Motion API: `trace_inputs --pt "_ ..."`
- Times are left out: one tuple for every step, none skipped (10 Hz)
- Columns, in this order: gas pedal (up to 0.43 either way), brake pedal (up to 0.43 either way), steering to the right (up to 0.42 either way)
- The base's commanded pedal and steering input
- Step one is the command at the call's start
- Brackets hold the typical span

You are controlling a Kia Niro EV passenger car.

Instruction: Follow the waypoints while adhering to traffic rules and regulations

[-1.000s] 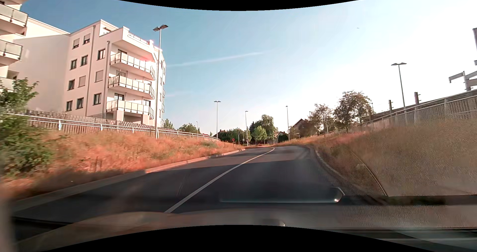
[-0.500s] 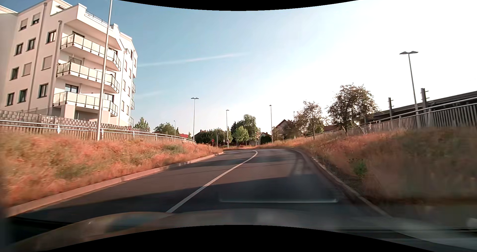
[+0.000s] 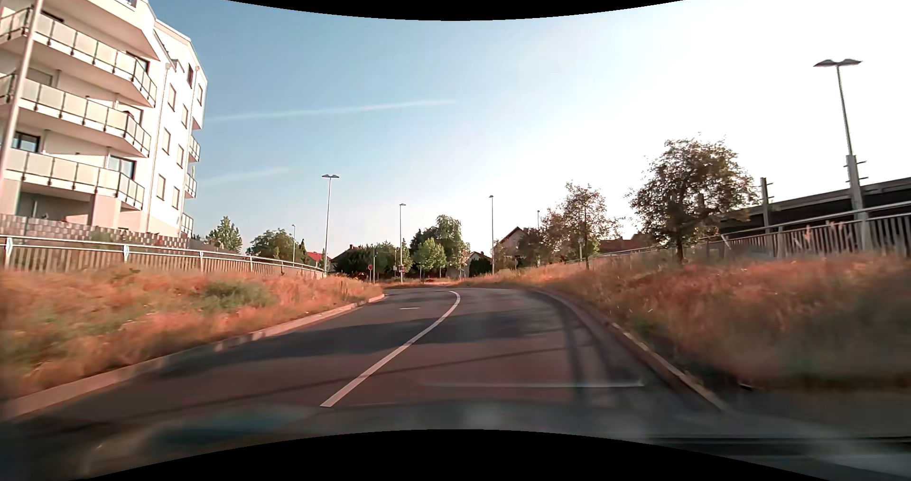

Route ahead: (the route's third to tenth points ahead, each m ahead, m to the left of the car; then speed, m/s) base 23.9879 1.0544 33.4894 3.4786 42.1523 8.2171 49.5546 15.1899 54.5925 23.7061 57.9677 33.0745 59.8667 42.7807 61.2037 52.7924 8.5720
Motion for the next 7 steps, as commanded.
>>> trace_inputs --pt "0.157 0.0 0.044" --pt "0.157 0.0 0.036" --pt "0.157 0.0 0.031" --pt "0.157 0.0 0.026" --pt "0.157 0.0 0.018" --pt "0.157 0.0 0.01" --pt "0.15 0.0 0.004"
